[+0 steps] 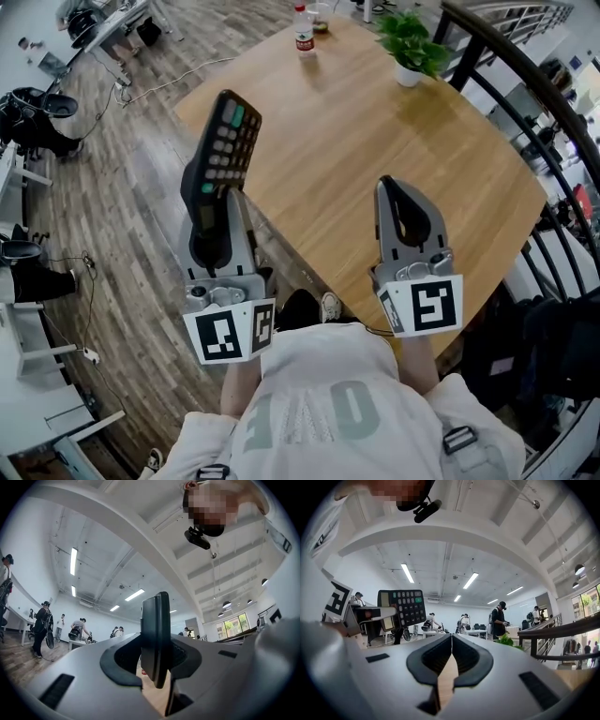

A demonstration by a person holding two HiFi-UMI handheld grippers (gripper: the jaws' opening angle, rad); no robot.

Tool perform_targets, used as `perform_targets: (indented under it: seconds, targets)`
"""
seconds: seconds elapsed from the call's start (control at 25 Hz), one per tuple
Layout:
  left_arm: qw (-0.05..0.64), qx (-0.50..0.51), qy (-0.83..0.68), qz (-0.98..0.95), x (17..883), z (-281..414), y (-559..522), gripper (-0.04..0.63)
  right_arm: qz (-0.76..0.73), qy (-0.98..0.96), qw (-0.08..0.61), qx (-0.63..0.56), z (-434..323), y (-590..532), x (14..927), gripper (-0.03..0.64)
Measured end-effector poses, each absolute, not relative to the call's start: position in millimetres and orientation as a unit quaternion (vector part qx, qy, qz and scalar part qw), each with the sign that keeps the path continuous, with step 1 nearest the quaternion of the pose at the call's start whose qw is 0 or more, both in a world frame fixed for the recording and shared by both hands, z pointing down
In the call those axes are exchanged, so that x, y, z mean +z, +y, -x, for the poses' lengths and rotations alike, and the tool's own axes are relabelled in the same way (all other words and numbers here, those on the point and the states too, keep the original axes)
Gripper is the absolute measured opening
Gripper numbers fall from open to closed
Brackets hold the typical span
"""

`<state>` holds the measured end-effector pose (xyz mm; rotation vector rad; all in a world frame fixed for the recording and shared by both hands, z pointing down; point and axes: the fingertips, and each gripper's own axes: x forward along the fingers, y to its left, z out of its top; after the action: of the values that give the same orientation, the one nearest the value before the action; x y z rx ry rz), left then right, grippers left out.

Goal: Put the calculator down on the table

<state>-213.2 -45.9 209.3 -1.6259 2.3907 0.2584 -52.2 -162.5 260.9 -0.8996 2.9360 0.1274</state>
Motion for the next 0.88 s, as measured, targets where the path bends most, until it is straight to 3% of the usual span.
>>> perform_targets:
  seconds: [0.88]
  targets:
    - [0.130,0.031,0.701,0.701,214,241,-186,0.110,0.407,0.913,-0.009,0.036,77,-222,274,0.020]
